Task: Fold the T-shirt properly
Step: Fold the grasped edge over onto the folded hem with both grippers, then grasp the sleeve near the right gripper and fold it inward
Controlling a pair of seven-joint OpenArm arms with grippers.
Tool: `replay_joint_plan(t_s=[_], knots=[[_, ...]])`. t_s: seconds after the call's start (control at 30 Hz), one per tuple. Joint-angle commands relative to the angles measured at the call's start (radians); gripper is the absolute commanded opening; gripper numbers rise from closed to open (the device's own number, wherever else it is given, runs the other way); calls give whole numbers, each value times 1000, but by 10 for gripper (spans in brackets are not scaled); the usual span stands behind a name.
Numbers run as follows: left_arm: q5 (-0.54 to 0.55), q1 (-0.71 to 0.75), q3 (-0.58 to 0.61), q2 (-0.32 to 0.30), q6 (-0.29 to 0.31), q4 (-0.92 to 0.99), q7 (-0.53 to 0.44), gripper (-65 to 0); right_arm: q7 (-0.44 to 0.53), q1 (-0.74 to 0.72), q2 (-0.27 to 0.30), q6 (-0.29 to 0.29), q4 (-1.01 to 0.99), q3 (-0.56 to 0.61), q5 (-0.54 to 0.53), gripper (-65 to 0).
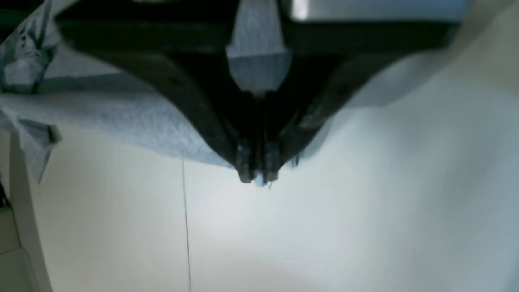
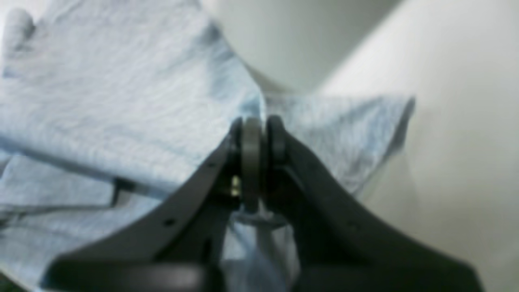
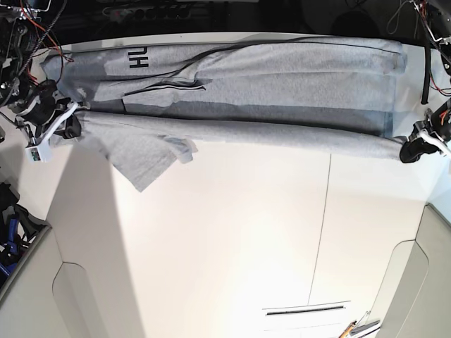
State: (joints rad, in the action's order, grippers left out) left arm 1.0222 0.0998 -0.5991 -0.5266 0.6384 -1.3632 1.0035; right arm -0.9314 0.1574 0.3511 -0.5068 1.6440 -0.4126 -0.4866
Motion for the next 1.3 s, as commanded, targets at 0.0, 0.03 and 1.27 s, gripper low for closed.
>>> replay_joint_plan(t_s=[0.0, 0.03, 1.27], knots=[[18, 6, -18, -25, 6, -17, -6, -650, 2, 8, 17, 3, 21, -27, -12, -650], [17, 21, -23, -25, 6, -17, 0, -650, -1, 23, 17, 3, 21, -41, -16, -650], [214, 103, -35, 9, 60, -119, 146, -360, 222, -363, 12, 5, -381, 332, 89, -339]])
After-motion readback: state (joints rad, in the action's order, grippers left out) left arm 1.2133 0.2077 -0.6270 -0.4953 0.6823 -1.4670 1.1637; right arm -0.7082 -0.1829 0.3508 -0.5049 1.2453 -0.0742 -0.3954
